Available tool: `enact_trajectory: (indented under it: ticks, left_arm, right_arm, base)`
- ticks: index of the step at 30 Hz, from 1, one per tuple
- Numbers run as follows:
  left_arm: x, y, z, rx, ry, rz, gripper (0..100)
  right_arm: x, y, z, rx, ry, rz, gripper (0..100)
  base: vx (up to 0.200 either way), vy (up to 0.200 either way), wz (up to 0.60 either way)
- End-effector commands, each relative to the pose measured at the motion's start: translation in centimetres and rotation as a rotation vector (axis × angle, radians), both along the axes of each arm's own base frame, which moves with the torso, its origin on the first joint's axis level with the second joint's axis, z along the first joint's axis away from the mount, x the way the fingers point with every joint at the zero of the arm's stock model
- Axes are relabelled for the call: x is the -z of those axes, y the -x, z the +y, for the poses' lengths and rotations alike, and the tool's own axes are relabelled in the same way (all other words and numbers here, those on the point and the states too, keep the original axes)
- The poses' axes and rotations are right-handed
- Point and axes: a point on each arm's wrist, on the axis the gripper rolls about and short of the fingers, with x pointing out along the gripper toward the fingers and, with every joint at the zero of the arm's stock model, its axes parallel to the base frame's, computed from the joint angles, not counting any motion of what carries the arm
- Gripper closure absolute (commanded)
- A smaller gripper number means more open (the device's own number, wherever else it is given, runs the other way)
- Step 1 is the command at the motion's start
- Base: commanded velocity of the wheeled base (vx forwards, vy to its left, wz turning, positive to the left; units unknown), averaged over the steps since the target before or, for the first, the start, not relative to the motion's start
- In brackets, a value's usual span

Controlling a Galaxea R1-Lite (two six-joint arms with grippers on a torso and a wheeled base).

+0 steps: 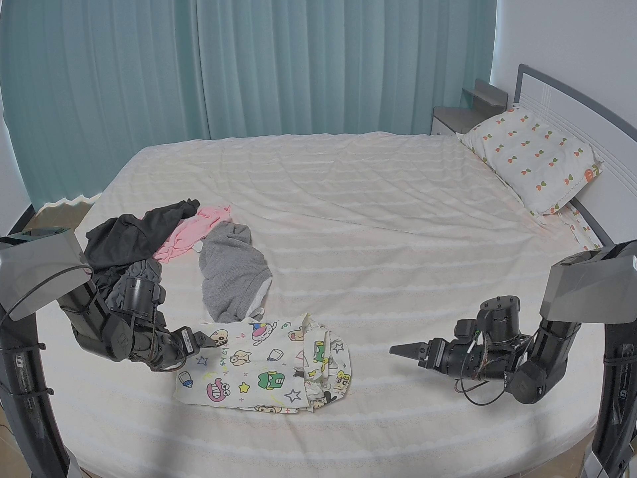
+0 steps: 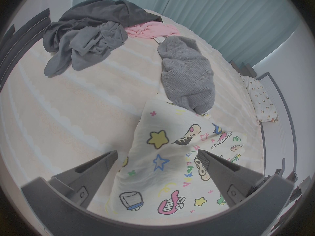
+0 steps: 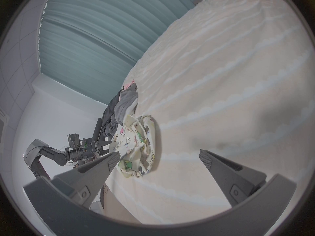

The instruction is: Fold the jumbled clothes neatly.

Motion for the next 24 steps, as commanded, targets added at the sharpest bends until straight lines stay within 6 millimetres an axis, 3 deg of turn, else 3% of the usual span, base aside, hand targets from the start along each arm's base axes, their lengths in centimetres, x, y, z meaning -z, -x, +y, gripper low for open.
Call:
enact_trajectory:
  ticks: [1, 5, 6, 7, 8, 9, 13, 17, 18, 19, 20, 24]
  left_arm:
    - [-1.9, 0.4, -0.1, 0.002, 0.008, -0.047, 0]
    - [-5.5, 1.4, 0.0, -0.005, 0.027, -0.145, 0]
    - [-5.5, 1.4, 0.0, -0.005, 0.027, -0.145, 0]
    - [-7.5, 2.1, 0.0, -0.002, 0.035, -0.201, 0]
    - [-7.5, 2.1, 0.0, -0.002, 0.035, -0.201, 0]
    - [-9.9, 3.6, -0.4, 0.017, 0.042, -0.27, 0]
    - [-13.8, 7.3, -1.8, 0.078, 0.063, -0.398, 0]
    - [-17.3, 11.2, -2.4, 0.117, 0.079, -0.526, 0]
    - [-17.3, 11.2, -2.4, 0.117, 0.079, -0.526, 0]
    - [-19.0, 13.7, -2.8, 0.101, 0.053, -0.585, 0]
    - [-19.3, 14.1, -2.8, 0.097, 0.049, -0.597, 0]
    - [-22.1, 21.0, -2.7, 0.054, 0.003, -0.726, 0]
  right_arm:
    - [-0.4, -0.4, 2.0, -0.051, -0.003, -0.043, 0]
    - [-2.9, 0.1, 1.9, -0.036, -0.018, -0.103, 0]
    - [-2.9, 0.1, 1.9, -0.036, -0.018, -0.103, 0]
    - [-3.9, 0.7, 1.3, -0.013, -0.016, -0.119, 0]
    - [-3.9, 0.7, 1.3, -0.013, -0.016, -0.119, 0]
    - [-5.8, 1.9, 0.3, 0.013, -0.017, -0.152, 0]
    - [-10.1, 5.1, -1.7, 0.037, -0.003, -0.282, 0]
    - [-13.6, 8.3, -3.9, 0.083, 0.076, -0.419, 0]
    - [-13.6, 8.3, -3.9, 0.083, 0.076, -0.419, 0]
    - [-15.6, 10.3, -5.1, 0.173, 0.134, -0.469, 0]
    - [-15.8, 10.6, -5.3, 0.186, 0.142, -0.473, 0]
    - [-19.4, 16.3, -7.9, 0.303, 0.212, -0.572, 0]
  base:
    - [0.0, 0.0, 0.0]
    - [0.0, 0.0, 0.0]
    - [0.0, 0.0, 0.0]
    - [0.0, 0.0, 0.0]
    - [0.0, 0.0, 0.0]
    - [0.0, 0.0, 0.0]
    - [0.0, 0.0, 0.0]
    - [0.0, 0.0, 0.0]
    - [0.0, 0.0, 0.0]
    - [0.0, 0.0, 0.0]
    - [0.0, 0.0, 0.0]
    - [0.0, 0.0, 0.0]
